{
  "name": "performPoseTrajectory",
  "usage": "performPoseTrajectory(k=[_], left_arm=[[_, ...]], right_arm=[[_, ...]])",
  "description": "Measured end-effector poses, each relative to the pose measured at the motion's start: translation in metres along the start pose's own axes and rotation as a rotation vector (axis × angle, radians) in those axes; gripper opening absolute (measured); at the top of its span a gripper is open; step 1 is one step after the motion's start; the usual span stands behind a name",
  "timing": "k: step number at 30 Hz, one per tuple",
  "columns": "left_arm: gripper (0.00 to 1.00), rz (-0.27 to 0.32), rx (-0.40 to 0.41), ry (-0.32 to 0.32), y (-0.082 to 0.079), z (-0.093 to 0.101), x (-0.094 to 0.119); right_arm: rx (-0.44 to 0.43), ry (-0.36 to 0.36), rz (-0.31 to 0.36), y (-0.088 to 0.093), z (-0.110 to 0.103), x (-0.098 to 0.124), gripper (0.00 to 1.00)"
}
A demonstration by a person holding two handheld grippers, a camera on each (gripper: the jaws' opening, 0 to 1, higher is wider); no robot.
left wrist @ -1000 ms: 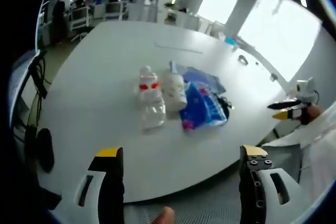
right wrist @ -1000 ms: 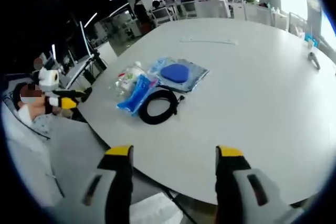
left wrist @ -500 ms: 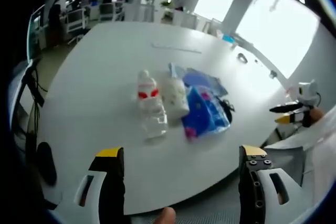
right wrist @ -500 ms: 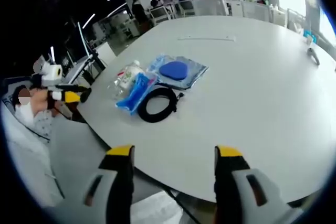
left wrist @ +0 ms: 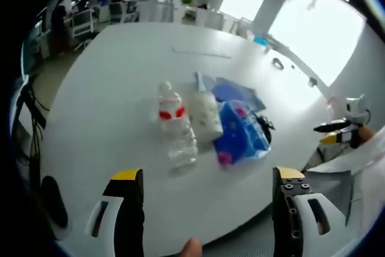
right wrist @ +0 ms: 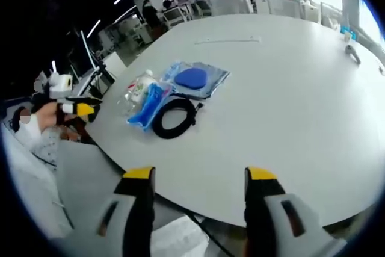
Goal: Arrange the tabletop items into an orderly group along one side of the table until the central work area is clear of visible clutter.
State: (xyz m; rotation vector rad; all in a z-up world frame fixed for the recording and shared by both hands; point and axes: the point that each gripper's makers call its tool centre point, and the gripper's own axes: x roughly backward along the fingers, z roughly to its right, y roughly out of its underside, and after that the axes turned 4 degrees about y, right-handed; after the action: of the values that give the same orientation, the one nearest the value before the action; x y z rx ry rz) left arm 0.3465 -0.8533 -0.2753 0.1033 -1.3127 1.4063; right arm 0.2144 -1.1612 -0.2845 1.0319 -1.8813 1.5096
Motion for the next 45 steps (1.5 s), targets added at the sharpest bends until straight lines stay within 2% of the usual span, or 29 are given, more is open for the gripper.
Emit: performPoseTrajectory(k=[8, 15, 19, 25, 28, 39, 45], left_arm=[[0.84, 0.018, 0.02, 0.02, -0.014, -0.009, -0.005], [0.84, 0.001, 0.002, 0.025, -0.024, -0.018, -0.012], [0.84, 0.025, 0.029, 0.059, -0.034, -0.018, -0.018], [0.83, 0.019, 0.03, 0.064, -0.043, -0.025, -0.026], [0.83, 0.035, 0.07, 0.075, -0.05, -0.025, -0.031], [0.82, 0.01, 0.059, 0.067, -0.064, -0.032, -0.048], [0.79, -0.002, 0.105, 0.056, -0.075, -0.041, -0.057]], right_arm=[[-0.011, 0.008, -0.019, 0.007, -0.003, -0.002, 0.58], [-0.015, 0.005, -0.029, 0.009, -0.007, -0.004, 0.58], [-0.019, 0.008, -0.034, 0.011, -0.007, -0.005, 0.57], [-0.026, 0.01, -0.047, 0.015, -0.007, -0.006, 0.57], [-0.033, 0.008, -0.052, 0.017, -0.008, -0.008, 0.56], [-0.038, 0.003, -0.066, 0.019, -0.007, -0.01, 0.56], [-0.045, 0.002, -0.072, 0.022, -0.007, -0.011, 0.55]])
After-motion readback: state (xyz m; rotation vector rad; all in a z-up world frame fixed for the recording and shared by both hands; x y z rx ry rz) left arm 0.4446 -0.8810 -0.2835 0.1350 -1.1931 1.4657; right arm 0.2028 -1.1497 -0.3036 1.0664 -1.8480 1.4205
